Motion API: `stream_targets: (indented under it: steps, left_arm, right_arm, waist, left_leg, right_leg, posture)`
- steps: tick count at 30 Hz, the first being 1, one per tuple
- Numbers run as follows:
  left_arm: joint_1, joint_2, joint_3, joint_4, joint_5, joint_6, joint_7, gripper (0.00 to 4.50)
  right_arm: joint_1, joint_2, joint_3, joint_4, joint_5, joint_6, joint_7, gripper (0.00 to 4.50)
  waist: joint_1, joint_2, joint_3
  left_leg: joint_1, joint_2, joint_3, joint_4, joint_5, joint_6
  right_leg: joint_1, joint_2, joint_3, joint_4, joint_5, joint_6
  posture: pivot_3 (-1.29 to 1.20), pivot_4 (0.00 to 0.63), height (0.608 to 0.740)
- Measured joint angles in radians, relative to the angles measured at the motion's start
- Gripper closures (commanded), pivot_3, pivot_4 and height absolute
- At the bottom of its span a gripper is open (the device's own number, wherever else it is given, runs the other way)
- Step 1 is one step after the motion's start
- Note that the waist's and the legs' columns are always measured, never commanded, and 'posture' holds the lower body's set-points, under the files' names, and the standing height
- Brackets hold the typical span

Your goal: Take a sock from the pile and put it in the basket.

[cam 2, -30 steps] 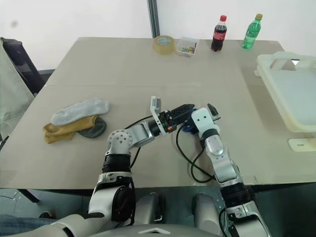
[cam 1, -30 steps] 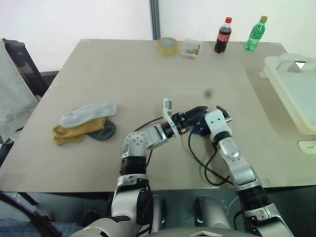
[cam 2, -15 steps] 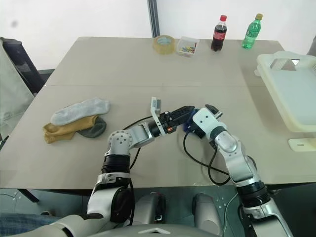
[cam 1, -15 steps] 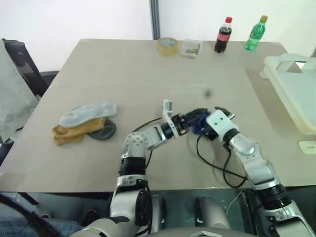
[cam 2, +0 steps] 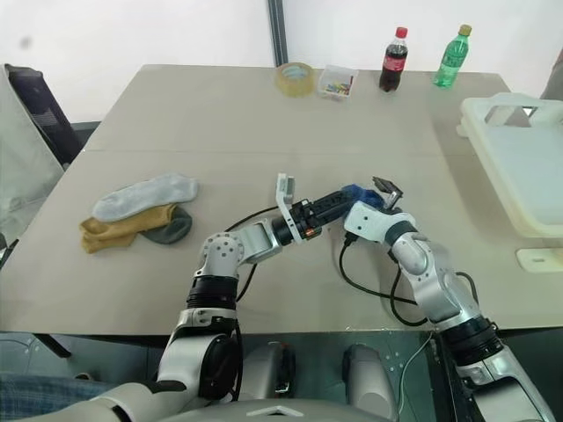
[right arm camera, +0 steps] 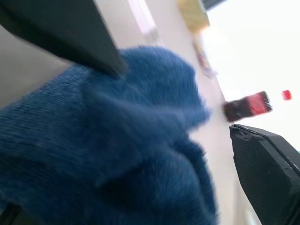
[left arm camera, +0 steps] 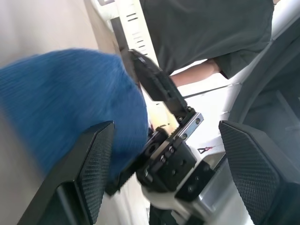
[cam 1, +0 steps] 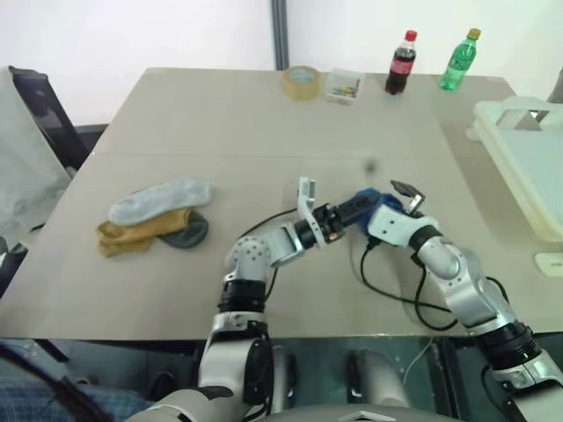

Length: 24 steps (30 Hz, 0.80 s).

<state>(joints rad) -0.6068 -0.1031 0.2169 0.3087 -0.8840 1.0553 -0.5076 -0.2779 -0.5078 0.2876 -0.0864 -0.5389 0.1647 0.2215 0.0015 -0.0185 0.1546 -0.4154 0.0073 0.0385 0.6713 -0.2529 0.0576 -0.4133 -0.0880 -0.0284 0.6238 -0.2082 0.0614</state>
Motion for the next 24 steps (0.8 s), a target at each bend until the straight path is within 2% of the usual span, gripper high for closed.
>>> stream_targets:
  steps: [3,6,8,10,16,24]
  left_arm:
    - [-0.004,0.003,-0.009,0.016,0.005,-0.015,-0.005,0.73]
    - [-0.005,0.009,-0.008,0.02,0.015,-0.023,-0.008,0.73]
    - [-0.005,0.013,-0.007,0.025,0.018,-0.031,-0.008,0.73]
    - [-0.005,0.013,-0.009,0.028,0.02,-0.035,-0.009,0.73]
    - [-0.005,0.014,-0.01,0.028,0.028,-0.054,-0.01,0.73]
    - [0.002,0.02,-0.022,0.027,0.046,-0.055,-0.004,0.73]
  right_arm:
    - [0.03,0.022,-0.059,0.0,0.031,0.009,-0.016,0.0]
    - [0.05,0.114,-0.128,-0.008,0.148,0.048,-0.005,0.0]
    - [0.067,0.223,-0.19,-0.038,0.288,0.121,0.042,0.0]
    - [0.072,0.268,-0.191,-0.068,0.367,0.177,0.081,0.0]
    - [0.071,0.262,-0.183,-0.101,0.429,0.234,0.143,0.0]
    - [0.069,0.208,-0.169,-0.105,0.394,0.23,0.121,0.0]
  waist:
    - [0.004,0.0,0.0]
    - [0.003,0.0,0.0]
    - [0.0,0.0,0.001]
    - [-0.004,0.0,0.001]
    - [-0.007,0.0,0.001]
    - [-0.009,0.0,0.001]
  left_leg:
    - [0.0,0.0,0.0,0.0,0.0,0.0]
    - [0.0,0.001,0.0,0.0,0.0,0.0]
    - [0.0,0.002,0.0,0.0,0.0,0.0]
    - [0.0,0.002,0.0,0.0,0.0,0.001]
    - [0.0,0.002,0.0,0.0,-0.001,0.001]
    - [0.0,0.001,0.0,0.0,0.0,0.001]
  right_leg:
    - [0.0,0.0,0.0,0.0,0.0,0.0]
    - [0.0,0.001,0.0,0.0,0.0,0.0]
    - [0.0,0.001,0.0,0.0,0.002,0.003]
    - [0.0,0.001,0.0,0.001,0.002,0.003]
    - [0.0,0.001,0.0,0.001,0.002,0.003]
    - [0.0,0.001,0.0,0.001,0.002,0.003]
  posture:
    - [0.0,0.15,0.74]
    - [0.0,0.15,0.74]
    - [0.0,0.15,0.74]
    - [0.0,0.15,0.74]
    - [0.0,0.15,0.74]
    - [0.0,0.15,0.74]
